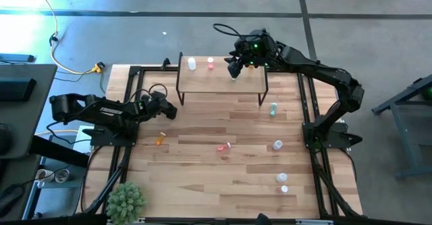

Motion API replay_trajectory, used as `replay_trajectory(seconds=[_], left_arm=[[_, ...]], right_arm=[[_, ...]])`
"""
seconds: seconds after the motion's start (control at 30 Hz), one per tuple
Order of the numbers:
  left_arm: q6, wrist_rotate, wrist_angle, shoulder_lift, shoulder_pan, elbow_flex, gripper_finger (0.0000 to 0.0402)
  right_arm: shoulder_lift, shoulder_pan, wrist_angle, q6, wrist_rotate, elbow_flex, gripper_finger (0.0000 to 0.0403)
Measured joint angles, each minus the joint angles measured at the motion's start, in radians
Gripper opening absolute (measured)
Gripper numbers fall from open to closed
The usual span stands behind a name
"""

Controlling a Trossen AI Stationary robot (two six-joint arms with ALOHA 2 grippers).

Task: Pick and place medicine bottles onto shelf by color
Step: Put the top yellow pill bottle on the shelf aligned with the other yellow pill bottle

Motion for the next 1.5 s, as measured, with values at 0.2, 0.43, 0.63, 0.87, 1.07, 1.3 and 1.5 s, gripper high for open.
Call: replay_trajectory(seconds=[0.2, 0.43, 0.63, 0.87, 1.07, 1.3, 1.5], left_arm=[[0.005, 0.011, 0.007, 0.000, 0.000, 0.000, 0.0111], [0.004, 0.012, 0.007, 0.000, 0.000, 0.000, 0.0094], [0.009, 0.029, 0.010, 0.000, 0.000, 0.000, 0.0098], [0.037, 0.057, 0.006, -0.016, 0.000, 0.000, 0.0096], [0.026, 0.087, -0.001, -0.046, 0.000, 0.000, 0.0096], [0.025, 0.085, -0.001, -0.101, 0.000, 0.000, 0.0096], [0.025, 0.048, -0.002, -0.159, 0.000, 0.004, 0.0096]], right_arm=[[0.000, 0.000, 0.000, 0.000, 0.000, 0.000, 0.0165], [0.000, 0.000, 0.000, 0.000, 0.000, 0.000, 0.0165], [0.000, 0.000, 0.000, -0.003, 0.000, 0.000, 0.0165], [0.000, 0.000, 0.000, -0.003, -0.016, 0.000, 0.0165], [0.000, 0.000, 0.000, -0.016, -0.021, 0.000, 0.0165], [0.000, 0.000, 0.000, -0.037, -0.021, 0.000, 0.0165], [0.000, 0.000, -0.001, -0.038, -0.021, 0.000, 0.0165]])
